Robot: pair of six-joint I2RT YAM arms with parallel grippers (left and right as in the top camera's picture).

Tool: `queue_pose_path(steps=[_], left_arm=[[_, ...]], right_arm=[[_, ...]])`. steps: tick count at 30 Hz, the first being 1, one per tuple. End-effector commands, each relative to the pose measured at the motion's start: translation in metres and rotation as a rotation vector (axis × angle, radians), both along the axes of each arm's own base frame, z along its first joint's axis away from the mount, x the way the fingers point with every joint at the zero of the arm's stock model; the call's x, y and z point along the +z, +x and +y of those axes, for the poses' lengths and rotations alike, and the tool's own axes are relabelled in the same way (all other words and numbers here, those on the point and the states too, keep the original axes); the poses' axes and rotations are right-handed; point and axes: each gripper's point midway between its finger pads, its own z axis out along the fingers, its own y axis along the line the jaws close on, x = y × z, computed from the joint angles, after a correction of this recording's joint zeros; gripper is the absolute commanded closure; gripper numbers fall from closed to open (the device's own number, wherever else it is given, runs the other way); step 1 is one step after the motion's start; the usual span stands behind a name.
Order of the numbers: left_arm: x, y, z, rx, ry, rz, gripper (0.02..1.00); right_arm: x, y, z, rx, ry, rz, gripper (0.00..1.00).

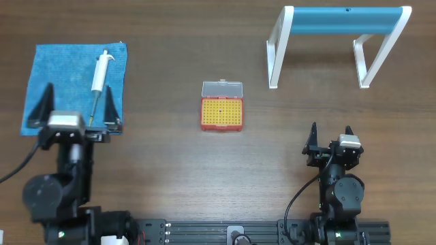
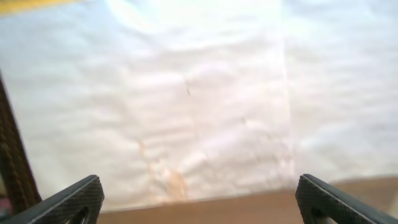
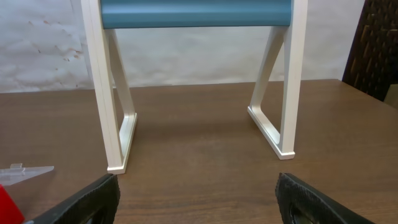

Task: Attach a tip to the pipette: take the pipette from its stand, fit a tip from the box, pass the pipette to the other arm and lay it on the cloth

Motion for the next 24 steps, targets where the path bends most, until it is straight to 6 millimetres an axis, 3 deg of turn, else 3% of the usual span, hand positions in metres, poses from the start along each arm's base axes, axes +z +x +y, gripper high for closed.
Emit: queue_pose_path(steps=[1,10,17,20,24], left_arm=[[-0.040,0.005,-0.012,-0.050,-0.012,0.089,0.020],[-0.081,-0.018,-0.017,-0.068,-0.008,0.065,0.020],[-0.102,-0.021,-0.018,-0.097,-0.095,-0.034,0.020],[-0.128,-0.015,-0.018,-0.115,-0.153,-0.025,0.020],[-0.162,-0.009,-0.017,-0.102,-0.183,0.111,0.020]], right_arm=[[-0.002,0.000,-0.002,-0.013,0.010,0.004,0.180],[-0.002,0.000,-0.002,-0.013,0.010,0.004,0.178],[-0.002,0.000,-0.002,-0.013,0.010,0.004,0.180],[-0.002,0.000,-0.002,-0.013,0.010,0.004,0.180],[-0.002,0.000,-0.002,-0.013,0.010,0.004,0.180]])
